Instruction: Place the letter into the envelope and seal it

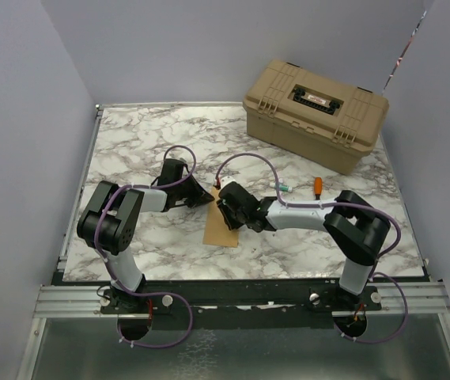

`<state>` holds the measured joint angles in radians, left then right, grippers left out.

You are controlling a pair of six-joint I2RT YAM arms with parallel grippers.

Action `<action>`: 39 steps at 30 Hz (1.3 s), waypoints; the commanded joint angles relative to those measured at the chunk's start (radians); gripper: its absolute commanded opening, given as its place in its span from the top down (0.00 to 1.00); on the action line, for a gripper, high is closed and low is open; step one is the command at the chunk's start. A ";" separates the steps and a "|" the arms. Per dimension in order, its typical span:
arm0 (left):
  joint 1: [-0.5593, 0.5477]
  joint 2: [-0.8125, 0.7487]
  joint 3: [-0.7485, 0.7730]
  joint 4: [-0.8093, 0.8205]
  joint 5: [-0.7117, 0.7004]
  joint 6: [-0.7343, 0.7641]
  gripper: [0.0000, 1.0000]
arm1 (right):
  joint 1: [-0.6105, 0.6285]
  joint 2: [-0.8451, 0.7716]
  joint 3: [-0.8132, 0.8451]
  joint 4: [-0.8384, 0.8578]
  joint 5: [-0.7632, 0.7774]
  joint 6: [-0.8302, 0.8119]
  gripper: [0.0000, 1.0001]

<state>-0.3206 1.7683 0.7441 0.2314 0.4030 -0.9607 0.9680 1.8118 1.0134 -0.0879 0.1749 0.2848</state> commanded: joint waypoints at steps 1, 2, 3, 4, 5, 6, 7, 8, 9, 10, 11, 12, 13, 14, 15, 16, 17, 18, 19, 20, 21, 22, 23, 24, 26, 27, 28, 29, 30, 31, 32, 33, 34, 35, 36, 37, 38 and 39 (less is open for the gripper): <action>0.005 0.071 -0.038 -0.168 -0.117 0.054 1.00 | 0.057 0.040 -0.078 -0.280 -0.072 0.039 0.69; 0.005 0.071 -0.038 -0.168 -0.115 0.054 1.00 | 0.061 0.035 -0.087 -0.289 -0.088 0.050 0.70; 0.006 0.071 -0.037 -0.168 -0.115 0.055 1.00 | 0.064 0.030 -0.096 -0.298 -0.102 0.065 0.71; 0.006 0.072 -0.036 -0.168 -0.115 0.055 1.00 | 0.066 0.023 -0.106 -0.302 -0.114 0.079 0.72; 0.007 0.074 -0.034 -0.168 -0.113 0.056 1.00 | 0.069 0.014 -0.115 -0.306 -0.125 0.091 0.73; 0.006 0.075 -0.034 -0.168 -0.113 0.057 1.00 | 0.070 0.006 -0.123 -0.315 -0.133 0.106 0.74; 0.006 0.077 -0.032 -0.168 -0.111 0.057 1.00 | 0.071 0.000 -0.125 -0.328 -0.136 0.123 0.76; 0.006 0.078 -0.031 -0.168 -0.110 0.057 1.00 | 0.071 -0.005 -0.128 -0.339 -0.140 0.135 0.78; 0.006 0.080 -0.031 -0.168 -0.108 0.059 1.00 | 0.071 -0.012 -0.128 -0.346 -0.151 0.144 0.80; 0.006 0.082 -0.029 -0.168 -0.107 0.060 1.00 | 0.071 -0.022 -0.129 -0.349 -0.166 0.152 0.82; 0.006 0.083 -0.028 -0.168 -0.105 0.062 1.00 | 0.071 -0.036 -0.131 -0.348 -0.168 0.159 0.83; 0.006 0.083 -0.026 -0.169 -0.103 0.064 1.00 | 0.071 -0.051 -0.128 -0.348 -0.169 0.165 0.84; 0.006 0.081 -0.024 -0.169 -0.101 0.069 1.00 | 0.071 -0.065 -0.119 -0.355 -0.169 0.170 0.86; 0.006 0.079 -0.020 -0.168 -0.093 0.077 1.00 | 0.071 -0.081 -0.102 -0.366 -0.169 0.174 0.87; 0.005 0.078 -0.014 -0.168 -0.082 0.086 1.00 | 0.071 -0.096 -0.083 -0.380 -0.169 0.176 0.88; 0.006 0.074 -0.006 -0.168 -0.065 0.098 1.00 | 0.071 -0.111 -0.058 -0.391 -0.160 0.179 0.89; 0.006 0.068 0.003 -0.170 -0.049 0.110 1.00 | 0.071 -0.126 -0.037 -0.398 -0.144 0.185 0.89; 0.006 0.061 0.014 -0.169 -0.028 0.126 1.00 | 0.070 -0.138 -0.015 -0.404 -0.119 0.195 0.90; 0.006 0.054 0.025 -0.170 -0.006 0.141 1.00 | 0.069 -0.147 0.005 -0.409 -0.090 0.205 0.90; 0.006 0.039 0.035 -0.170 0.010 0.153 1.00 | 0.066 -0.151 0.024 -0.413 -0.053 0.220 0.90; 0.004 0.025 0.044 -0.170 0.029 0.165 1.00 | 0.059 -0.151 0.042 -0.414 -0.023 0.236 0.90; 0.004 0.008 0.054 -0.170 0.045 0.176 1.00 | 0.047 -0.146 0.058 -0.413 -0.007 0.251 0.90; 0.003 -0.011 0.064 -0.170 0.059 0.186 1.00 | 0.032 -0.143 0.071 -0.407 0.009 0.272 0.90; 0.001 -0.029 0.071 -0.170 0.073 0.196 1.00 | 0.015 -0.140 0.081 -0.400 0.020 0.293 0.90; -0.003 -0.060 0.085 -0.183 0.095 0.213 1.00 | -0.023 -0.136 0.094 -0.373 0.020 0.325 0.90; -0.005 -0.075 0.090 -0.191 0.107 0.220 1.00 | -0.042 -0.133 0.097 -0.351 0.017 0.335 0.90; -0.009 -0.086 0.092 -0.196 0.123 0.227 1.00 | -0.062 -0.126 0.100 -0.332 0.004 0.347 0.90; -0.015 -0.095 0.091 -0.200 0.133 0.233 1.00 | -0.084 -0.119 0.106 -0.313 -0.017 0.355 0.90; -0.022 -0.105 0.089 -0.202 0.140 0.239 1.00 | -0.099 -0.108 0.108 -0.282 -0.043 0.355 0.90; -0.031 -0.113 0.087 -0.203 0.147 0.246 1.00 | -0.109 -0.097 0.110 -0.249 -0.063 0.348 0.90; -0.042 -0.116 0.086 -0.204 0.149 0.253 1.00 | -0.116 -0.079 0.117 -0.224 -0.080 0.339 0.90; -0.053 -0.118 0.084 -0.205 0.146 0.258 1.00 | -0.119 -0.057 0.136 -0.211 -0.102 0.323 0.90; -0.064 -0.117 0.084 -0.207 0.140 0.260 1.00 | -0.120 -0.035 0.160 -0.207 -0.119 0.296 0.90; -0.075 -0.113 0.082 -0.208 0.136 0.260 1.00 | -0.120 -0.013 0.183 -0.212 -0.131 0.288 0.90; -0.084 -0.110 0.081 -0.208 0.134 0.260 1.00 | -0.120 0.006 0.210 -0.217 -0.131 0.279 0.90; -0.095 -0.103 0.082 -0.208 0.133 0.261 1.00 | -0.120 0.024 0.224 -0.220 -0.128 0.278 0.90; -0.106 -0.095 0.084 -0.208 0.132 0.262 1.00 | -0.121 0.038 0.237 -0.229 -0.121 0.280 0.90; -0.116 -0.088 0.087 -0.208 0.131 0.264 1.00 | -0.121 0.050 0.250 -0.240 -0.112 0.287 0.90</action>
<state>-0.4019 1.6699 0.8112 0.0486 0.5125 -0.7315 0.8387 1.8065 1.2030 -0.3408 0.0860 0.5861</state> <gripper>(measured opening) 0.002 0.101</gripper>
